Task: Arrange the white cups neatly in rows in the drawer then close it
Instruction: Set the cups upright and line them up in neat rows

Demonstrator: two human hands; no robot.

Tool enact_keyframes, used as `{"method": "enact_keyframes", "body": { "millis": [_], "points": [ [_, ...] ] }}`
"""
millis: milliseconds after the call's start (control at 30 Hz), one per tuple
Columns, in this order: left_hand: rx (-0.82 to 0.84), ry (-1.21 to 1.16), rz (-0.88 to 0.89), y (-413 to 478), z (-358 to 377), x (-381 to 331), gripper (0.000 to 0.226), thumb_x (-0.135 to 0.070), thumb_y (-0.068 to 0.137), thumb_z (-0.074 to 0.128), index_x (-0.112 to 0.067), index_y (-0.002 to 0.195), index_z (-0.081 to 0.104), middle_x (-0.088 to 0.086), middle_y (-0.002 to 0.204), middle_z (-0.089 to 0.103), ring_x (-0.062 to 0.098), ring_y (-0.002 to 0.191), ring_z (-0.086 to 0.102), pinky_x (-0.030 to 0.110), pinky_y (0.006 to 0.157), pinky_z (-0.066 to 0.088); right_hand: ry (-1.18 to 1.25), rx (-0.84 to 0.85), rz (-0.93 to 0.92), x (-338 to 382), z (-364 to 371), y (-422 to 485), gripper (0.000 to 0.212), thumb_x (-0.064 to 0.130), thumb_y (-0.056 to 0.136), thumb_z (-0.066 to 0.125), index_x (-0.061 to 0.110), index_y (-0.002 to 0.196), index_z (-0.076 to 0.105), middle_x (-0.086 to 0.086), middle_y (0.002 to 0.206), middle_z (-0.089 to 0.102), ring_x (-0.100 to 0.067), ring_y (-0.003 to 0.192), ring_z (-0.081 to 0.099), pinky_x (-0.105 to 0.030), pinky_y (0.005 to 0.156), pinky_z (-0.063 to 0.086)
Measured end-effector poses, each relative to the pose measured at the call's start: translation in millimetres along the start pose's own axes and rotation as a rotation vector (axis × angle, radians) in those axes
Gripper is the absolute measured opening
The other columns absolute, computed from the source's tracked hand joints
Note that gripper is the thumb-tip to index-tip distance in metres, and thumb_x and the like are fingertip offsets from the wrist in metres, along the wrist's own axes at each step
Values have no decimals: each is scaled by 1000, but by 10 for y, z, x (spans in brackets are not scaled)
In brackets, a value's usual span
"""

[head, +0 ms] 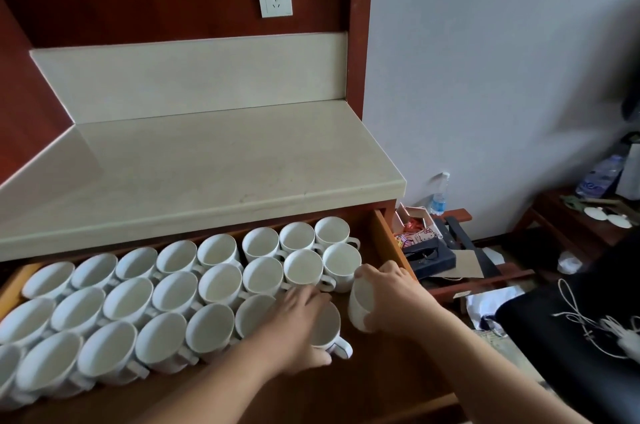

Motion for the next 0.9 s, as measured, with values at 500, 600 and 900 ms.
{"method": "enact_keyframes", "body": {
  "millis": [500, 600, 900],
  "points": [
    [-179, 8, -51, 81, 117, 92, 73, -46, 82, 68, -27, 146, 37, -3, 139, 36, 20, 134, 36, 30, 113, 33, -30, -75, -139, 91, 343, 269, 80, 62, 79, 70, 26, 138, 30, -6, 135, 44, -30, 129, 46, -42, 104, 47],
    [-181, 9, -85, 103, 135, 135, 72, -44, 82, 67, -25, 145, 39, -2, 139, 36, 21, 133, 36, 33, 112, 35, -17, -97, -142, 109, 355, 296, 77, 64, 78, 70, 27, 133, 32, -4, 131, 45, -27, 127, 47, -40, 101, 47],
    [-278, -50, -143, 117, 210, 199, 64, -56, 76, 70, -26, 129, 50, -5, 124, 37, 19, 120, 40, 34, 105, 42, -65, -86, -185, 98, 393, 356, 73, 37, 81, 76, 23, 137, 32, -5, 137, 39, -27, 131, 43, -40, 104, 46]
  ]
}}
Point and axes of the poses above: each hand's wrist, its own y-axis towards the middle knuckle, its own z-axis out of the palm, x = y × z, the point moved 4 cm from there along y, towards the middle knuckle
